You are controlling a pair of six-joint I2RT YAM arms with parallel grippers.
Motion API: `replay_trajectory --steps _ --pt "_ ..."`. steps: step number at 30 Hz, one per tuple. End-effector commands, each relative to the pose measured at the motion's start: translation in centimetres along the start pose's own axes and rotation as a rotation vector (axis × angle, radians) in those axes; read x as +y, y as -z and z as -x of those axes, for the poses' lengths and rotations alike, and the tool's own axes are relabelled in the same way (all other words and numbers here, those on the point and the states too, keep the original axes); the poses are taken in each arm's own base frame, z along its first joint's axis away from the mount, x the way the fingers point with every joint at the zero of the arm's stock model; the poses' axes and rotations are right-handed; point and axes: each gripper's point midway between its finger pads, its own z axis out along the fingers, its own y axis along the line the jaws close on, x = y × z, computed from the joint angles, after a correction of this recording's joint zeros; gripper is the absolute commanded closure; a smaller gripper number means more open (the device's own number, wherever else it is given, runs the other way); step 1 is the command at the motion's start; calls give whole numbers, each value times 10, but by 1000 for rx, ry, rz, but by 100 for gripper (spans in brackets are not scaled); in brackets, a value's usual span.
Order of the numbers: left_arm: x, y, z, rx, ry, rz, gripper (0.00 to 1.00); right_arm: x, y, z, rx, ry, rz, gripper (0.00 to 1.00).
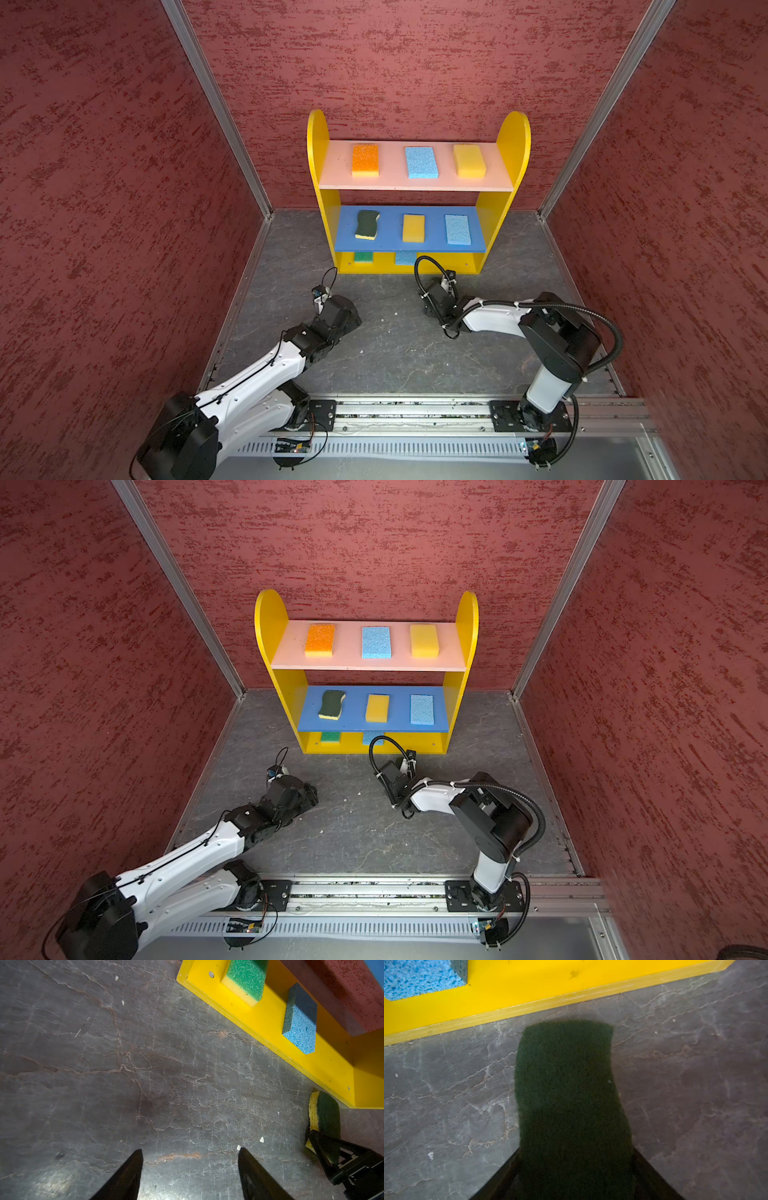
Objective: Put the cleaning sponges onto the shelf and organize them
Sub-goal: 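Lower the right gripper and close it on the dark green sponge's near end, then carry the dark green sponge with the right gripper onto the yellow base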
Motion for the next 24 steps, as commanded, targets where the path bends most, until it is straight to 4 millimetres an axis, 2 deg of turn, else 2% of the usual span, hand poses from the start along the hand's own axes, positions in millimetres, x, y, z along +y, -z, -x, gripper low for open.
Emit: replay_trajectory --steps 1,6,12,20,24 --pt "-1 2 3 -7 25 -22 27 -12 -1 -2 1 13 -21 29" --pt "3 4 3 -9 44 -27 27 -17 4 -1 4 52 -31 34" --pt "6 5 2 -10 55 -33 27 -26 14 1 -18 63 -27 34" --pt "8 5 0 -11 55 -33 27 -40 38 11 -131 73 47 33" --pt "10 4 -1 -10 60 -32 27 -41 52 19 -204 77 114 34"
